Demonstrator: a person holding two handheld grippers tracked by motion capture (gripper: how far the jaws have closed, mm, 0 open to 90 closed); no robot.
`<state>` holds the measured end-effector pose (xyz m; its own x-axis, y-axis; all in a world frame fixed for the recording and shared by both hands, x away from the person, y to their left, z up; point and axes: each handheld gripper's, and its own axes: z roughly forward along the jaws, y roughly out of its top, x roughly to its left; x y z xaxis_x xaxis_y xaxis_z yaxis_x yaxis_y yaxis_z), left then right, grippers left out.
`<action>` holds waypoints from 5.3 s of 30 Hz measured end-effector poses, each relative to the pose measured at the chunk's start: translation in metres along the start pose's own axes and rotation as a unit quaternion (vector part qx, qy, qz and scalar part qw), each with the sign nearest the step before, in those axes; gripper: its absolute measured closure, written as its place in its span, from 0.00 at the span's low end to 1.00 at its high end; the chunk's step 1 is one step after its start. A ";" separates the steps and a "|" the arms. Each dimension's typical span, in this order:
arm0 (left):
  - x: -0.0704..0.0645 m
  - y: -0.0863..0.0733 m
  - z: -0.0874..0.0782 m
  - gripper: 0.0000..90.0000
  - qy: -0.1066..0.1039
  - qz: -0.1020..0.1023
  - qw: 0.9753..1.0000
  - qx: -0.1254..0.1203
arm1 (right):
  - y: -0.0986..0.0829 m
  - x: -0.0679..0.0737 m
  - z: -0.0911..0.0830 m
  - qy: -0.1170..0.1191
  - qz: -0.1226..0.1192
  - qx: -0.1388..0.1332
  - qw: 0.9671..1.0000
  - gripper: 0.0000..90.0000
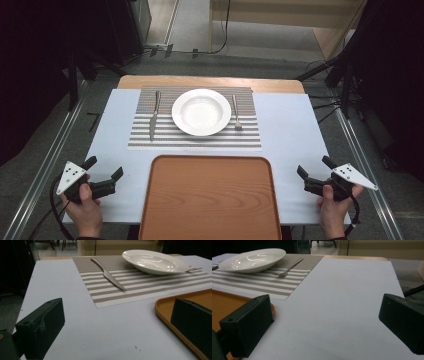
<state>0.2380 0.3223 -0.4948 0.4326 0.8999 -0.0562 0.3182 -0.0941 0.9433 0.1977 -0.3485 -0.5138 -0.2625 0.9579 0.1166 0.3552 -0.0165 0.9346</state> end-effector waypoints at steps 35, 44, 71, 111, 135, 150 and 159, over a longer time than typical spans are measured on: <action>-0.008 0.005 0.001 0.00 -0.006 0.011 1.000 0.008 | -0.001 0.002 0.001 0.013 -0.008 -0.002 1.000 0.00; -0.025 0.026 0.010 0.00 -0.025 0.037 0.999 0.015 | -0.002 0.003 0.000 0.015 -0.012 -0.004 1.000 0.00; -0.040 0.089 0.048 0.00 -0.066 0.045 0.997 0.021 | -0.003 0.003 0.000 0.025 -0.010 -0.004 1.000 0.00; -0.062 0.126 0.119 0.00 -0.094 0.074 0.991 0.062 | -0.003 0.003 0.001 0.029 -0.014 -0.003 0.999 0.00; -0.048 0.136 0.159 0.00 -0.086 0.061 0.990 0.089 | -0.003 0.004 0.002 0.030 -0.016 -0.002 0.999 0.00; -0.029 0.143 0.187 0.00 -0.067 0.043 0.990 0.118 | -0.003 0.002 0.002 0.030 -0.014 -0.005 0.999 0.00; -0.013 0.144 0.206 0.17 -0.062 0.012 0.986 0.152 | -0.003 0.003 0.002 0.028 -0.014 -0.003 0.999 0.00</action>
<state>0.4520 0.2088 -0.4253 0.5367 0.8387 -0.0928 0.5368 -0.2545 0.8044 0.1979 -0.3451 -0.5166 -0.3233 0.9401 0.1082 0.3410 0.0091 0.9400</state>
